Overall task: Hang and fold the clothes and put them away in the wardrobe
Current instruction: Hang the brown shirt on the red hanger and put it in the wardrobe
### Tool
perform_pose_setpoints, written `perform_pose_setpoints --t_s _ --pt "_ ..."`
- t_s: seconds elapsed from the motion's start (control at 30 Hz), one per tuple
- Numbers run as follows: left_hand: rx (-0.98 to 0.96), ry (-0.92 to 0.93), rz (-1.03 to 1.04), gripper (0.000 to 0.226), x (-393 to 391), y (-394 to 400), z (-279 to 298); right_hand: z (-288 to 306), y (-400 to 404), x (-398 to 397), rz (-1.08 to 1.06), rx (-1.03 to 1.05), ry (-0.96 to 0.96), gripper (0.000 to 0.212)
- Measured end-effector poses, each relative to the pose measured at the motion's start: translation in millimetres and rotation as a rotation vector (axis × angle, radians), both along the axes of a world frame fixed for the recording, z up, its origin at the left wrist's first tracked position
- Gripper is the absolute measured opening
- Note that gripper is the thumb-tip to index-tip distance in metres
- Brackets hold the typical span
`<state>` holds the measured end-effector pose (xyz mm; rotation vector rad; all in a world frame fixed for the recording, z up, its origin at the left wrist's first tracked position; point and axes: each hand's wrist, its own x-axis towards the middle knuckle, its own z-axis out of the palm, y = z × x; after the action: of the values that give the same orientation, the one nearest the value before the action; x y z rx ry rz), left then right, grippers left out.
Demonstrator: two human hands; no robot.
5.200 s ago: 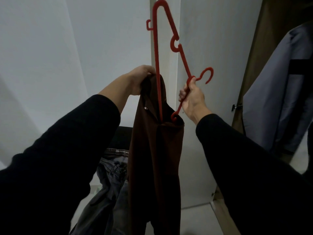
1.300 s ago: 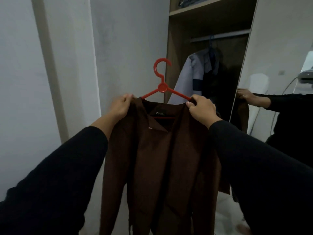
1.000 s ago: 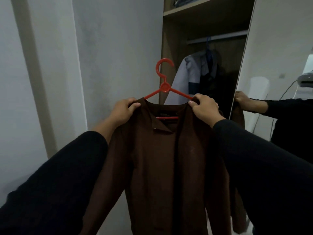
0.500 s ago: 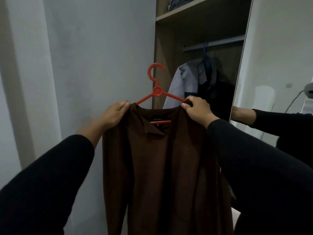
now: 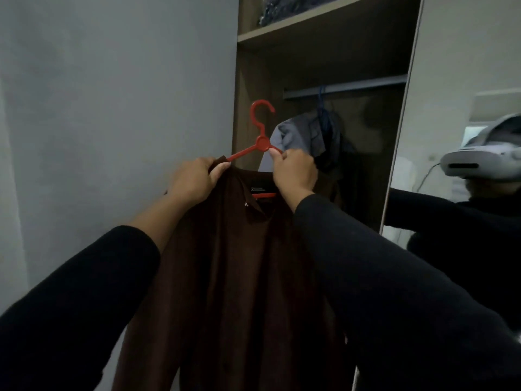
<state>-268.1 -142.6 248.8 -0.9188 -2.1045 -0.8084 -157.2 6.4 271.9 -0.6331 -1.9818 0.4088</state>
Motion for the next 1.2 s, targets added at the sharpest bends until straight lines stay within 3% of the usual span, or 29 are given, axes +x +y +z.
perform_pose_setpoints --t_s 0.07,0.23,0.37,0.57,0.67,0.83,0.97,1.2 --pt "0.010 0.017 -0.008 0.047 -9.8 9.7 8.6 10.4 -2.6 -15.2 0.061 -0.190 0.045 0.056" --pt "0.012 0.080 -0.026 0.046 -22.5 37.0 28.7 38.1 -14.9 -52.9 0.160 -0.351 0.132 0.050" --pt "0.014 -0.035 -0.192 0.037 -27.0 50.9 46.5 56.0 -7.9 -60.0 0.129 -0.431 0.242 0.029" --pt "0.024 -0.176 -0.457 0.030 -49.5 49.9 43.1 86.2 12.8 -62.7 0.062 -0.502 0.307 0.028" --pt "0.132 -0.061 -0.562 0.027 -57.0 61.2 33.8 98.1 31.5 -64.1 0.029 -0.515 0.318 0.032" --pt "0.163 0.206 -0.551 0.046 -66.1 102.4 42.9 111.9 69.0 -83.9 -0.011 -0.535 0.367 0.034" --pt "0.215 0.179 -0.643 0.028 -60.9 134.7 63.5 130.8 105.5 -90.7 -0.001 -0.547 0.441 0.034" --pt "0.201 0.236 -0.623 0.030 -60.6 183.0 85.2 147.0 155.1 -104.5 0.036 -0.518 0.502 0.034"
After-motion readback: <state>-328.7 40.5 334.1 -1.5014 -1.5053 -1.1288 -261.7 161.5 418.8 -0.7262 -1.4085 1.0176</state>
